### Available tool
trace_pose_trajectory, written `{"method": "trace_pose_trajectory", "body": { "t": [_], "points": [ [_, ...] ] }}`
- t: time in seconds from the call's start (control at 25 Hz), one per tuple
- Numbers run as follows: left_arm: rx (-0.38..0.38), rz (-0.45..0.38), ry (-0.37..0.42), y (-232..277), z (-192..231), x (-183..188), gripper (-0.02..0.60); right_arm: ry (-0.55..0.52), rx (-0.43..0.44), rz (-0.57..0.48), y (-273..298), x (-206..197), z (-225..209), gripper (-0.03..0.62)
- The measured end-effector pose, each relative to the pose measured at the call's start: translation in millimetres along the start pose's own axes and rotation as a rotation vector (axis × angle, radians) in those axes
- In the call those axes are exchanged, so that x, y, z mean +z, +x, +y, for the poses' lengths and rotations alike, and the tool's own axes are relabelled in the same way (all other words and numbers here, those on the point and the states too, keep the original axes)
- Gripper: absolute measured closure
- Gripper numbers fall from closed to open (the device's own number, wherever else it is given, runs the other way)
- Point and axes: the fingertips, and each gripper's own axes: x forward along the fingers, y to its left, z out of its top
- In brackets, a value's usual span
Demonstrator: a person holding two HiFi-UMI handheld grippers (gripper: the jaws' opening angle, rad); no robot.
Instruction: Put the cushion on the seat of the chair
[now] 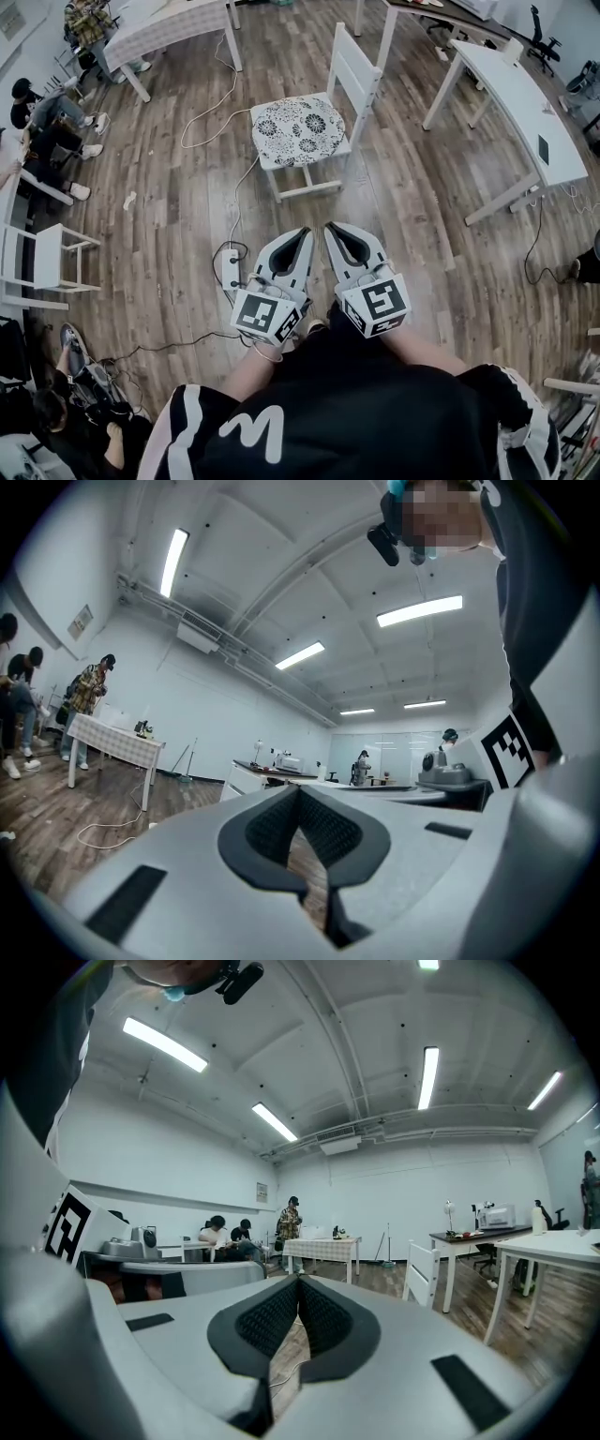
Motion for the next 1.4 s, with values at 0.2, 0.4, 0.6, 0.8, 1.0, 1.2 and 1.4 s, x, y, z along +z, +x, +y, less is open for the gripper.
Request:
{"method": "trace_pose_trajectory", "body": {
  "t": [0.2, 0.4, 0.6, 0.8, 1.0, 1.2, 1.4],
  "points": [
    [-0.022, -0.007, 0.007, -3.7, -12.5, 0.5, 0.578, -0.007, -0.009, -0.015, -14.8, 1.2, 3.7, 0.574],
    [-0.032, -0.003, 0.007, -2.2, -20.1, 5.4, 0.578, -0.031, 0.002, -0.02, -23.2, 8.7, 7.4, 0.574],
    [-0.05, -0.002, 0.007, -2.0, -29.6, 0.9, 0.578, -0.048, -0.011, -0.021, -31.9, 3.2, 4.6, 0.574],
    [-0.052, 0.0, 0.015, -4.9, -29.5, 2.6, 0.578, -0.027, -0.037, -0.016, -35.5, 1.5, -1.1, 0.574],
    [-0.051, -0.005, 0.02, -6.9, -27.6, 2.9, 0.578, -0.032, -0.045, -0.029, -36.2, 4.8, 0.7, 0.574],
    [-0.06, -0.005, 0.025, -5.4, -31.9, 4.0, 0.578, -0.036, -0.048, -0.025, -37.5, 4.9, -0.7, 0.574],
    [-0.055, -0.003, 0.02, -4.8, -29.2, 3.4, 0.578, -0.037, -0.05, -0.022, -36.2, 4.1, -1.8, 0.574]
  ]
}}
